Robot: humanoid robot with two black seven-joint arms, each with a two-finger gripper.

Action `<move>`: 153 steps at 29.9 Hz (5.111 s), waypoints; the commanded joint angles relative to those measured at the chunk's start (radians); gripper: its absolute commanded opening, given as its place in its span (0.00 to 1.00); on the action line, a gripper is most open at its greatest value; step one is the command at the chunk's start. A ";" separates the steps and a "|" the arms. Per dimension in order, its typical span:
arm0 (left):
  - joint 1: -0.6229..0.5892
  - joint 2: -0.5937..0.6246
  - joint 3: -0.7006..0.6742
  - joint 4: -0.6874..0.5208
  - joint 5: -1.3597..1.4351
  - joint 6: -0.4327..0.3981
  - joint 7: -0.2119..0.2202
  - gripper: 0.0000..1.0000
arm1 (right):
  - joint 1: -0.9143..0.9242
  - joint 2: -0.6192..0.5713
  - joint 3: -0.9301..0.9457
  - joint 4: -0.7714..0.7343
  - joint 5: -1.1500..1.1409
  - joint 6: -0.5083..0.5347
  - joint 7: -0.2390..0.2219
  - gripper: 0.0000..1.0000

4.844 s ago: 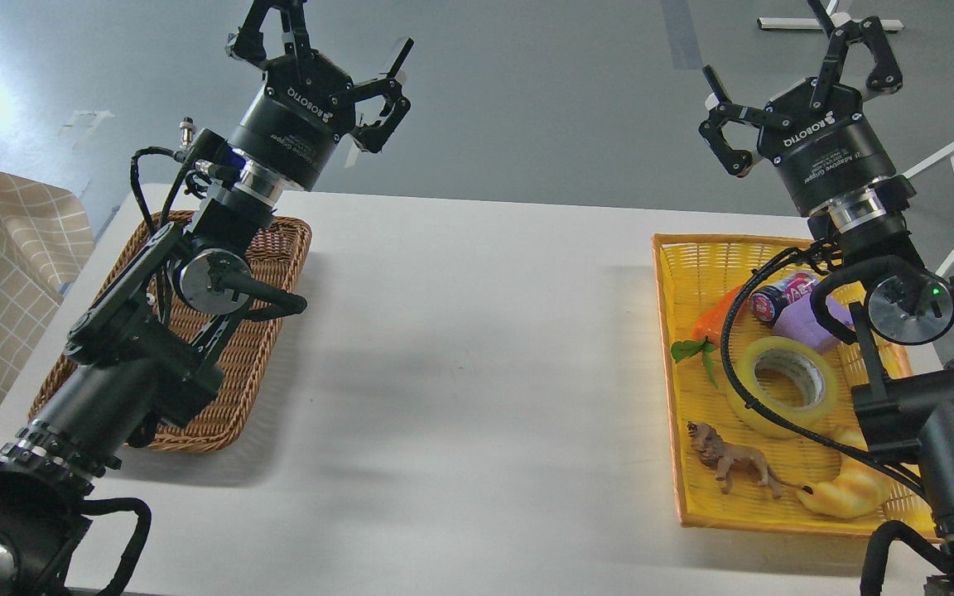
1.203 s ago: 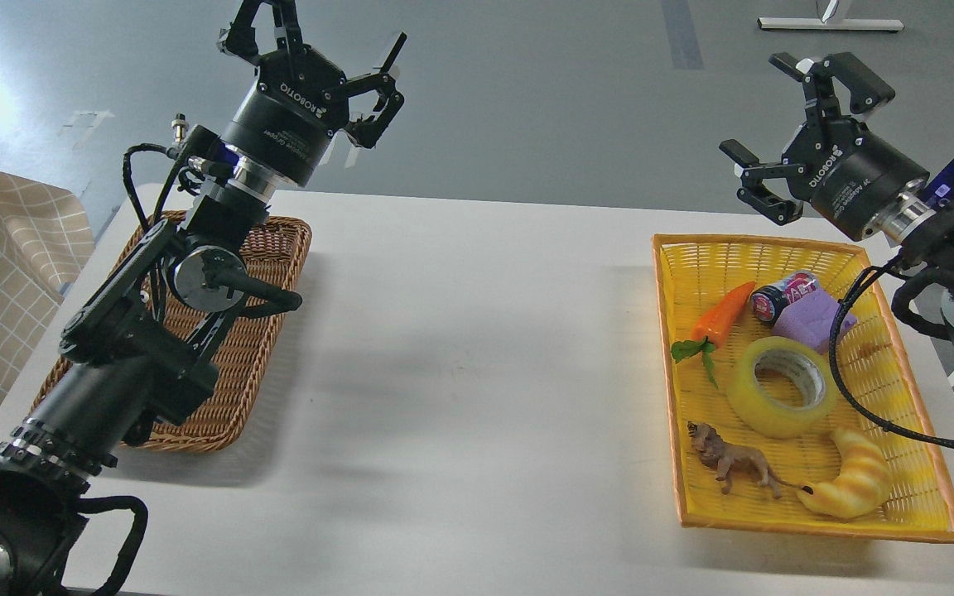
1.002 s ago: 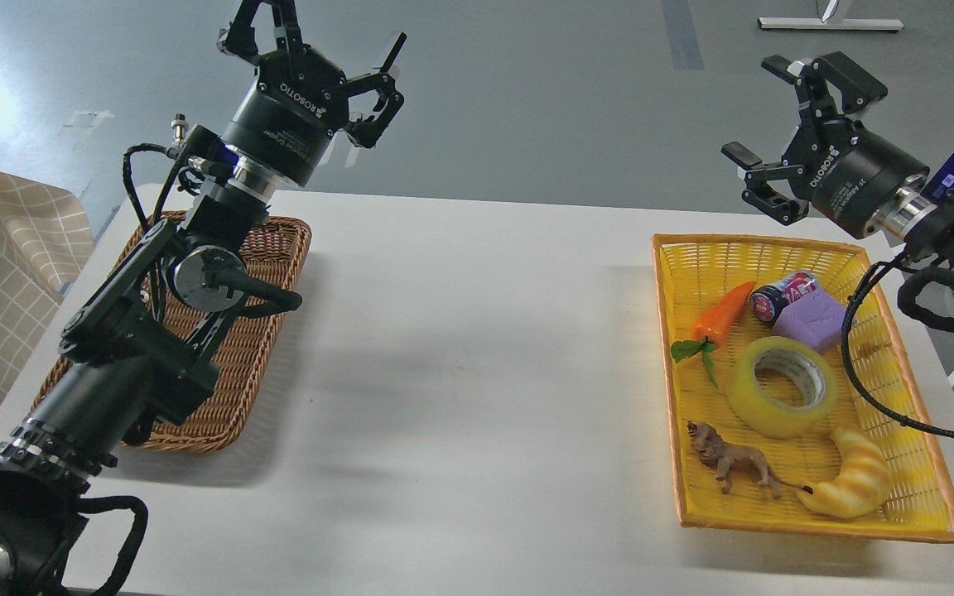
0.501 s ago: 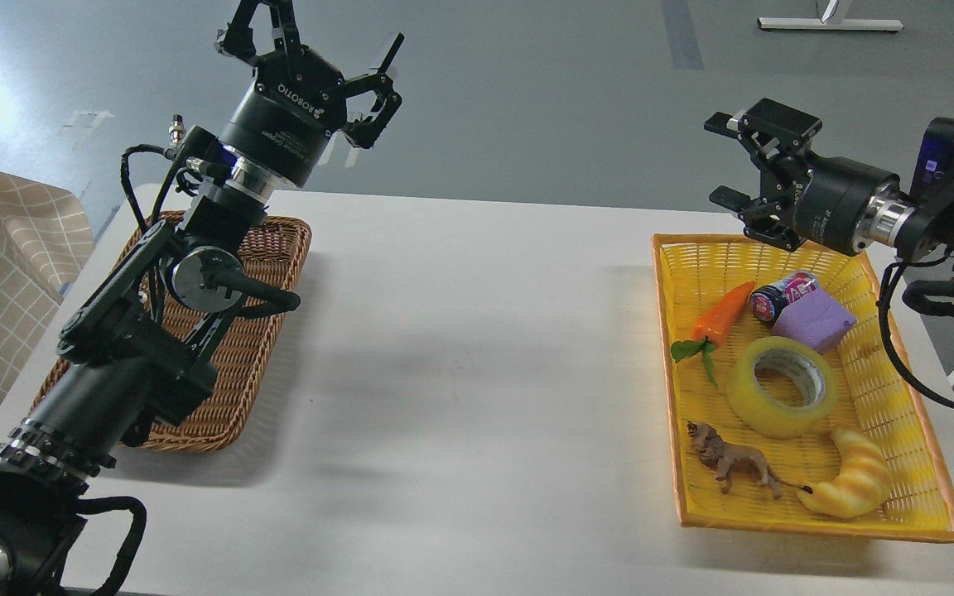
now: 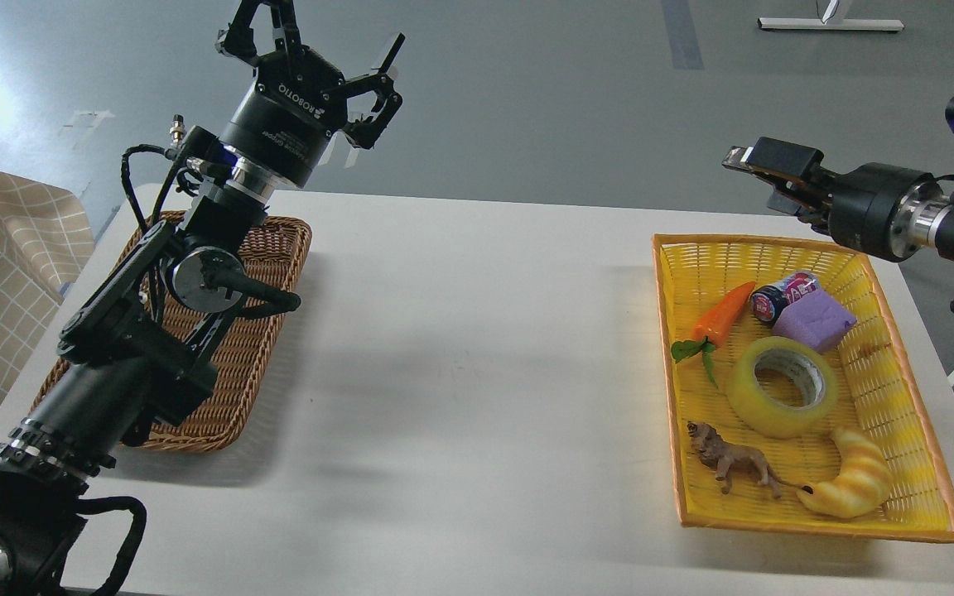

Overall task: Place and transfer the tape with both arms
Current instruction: 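Move the right gripper down toward the yellow tape roll in the yellow basket, then insert the right gripper into the tape roll's hole and grip it, then lift the tape roll out and carry it toward the table center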

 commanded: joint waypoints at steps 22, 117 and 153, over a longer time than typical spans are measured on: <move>0.000 -0.003 0.000 0.000 0.000 0.000 0.000 0.98 | -0.124 -0.308 -0.163 0.216 -0.136 0.000 -0.100 0.97; 0.001 -0.011 -0.001 0.005 -0.002 0.000 -0.002 0.98 | -0.074 -0.190 -0.237 0.112 -0.265 0.000 -0.106 0.00; -0.008 -0.017 -0.003 0.003 0.000 0.000 -0.002 0.98 | 0.245 0.402 -0.407 -0.132 -0.308 0.000 -0.103 0.00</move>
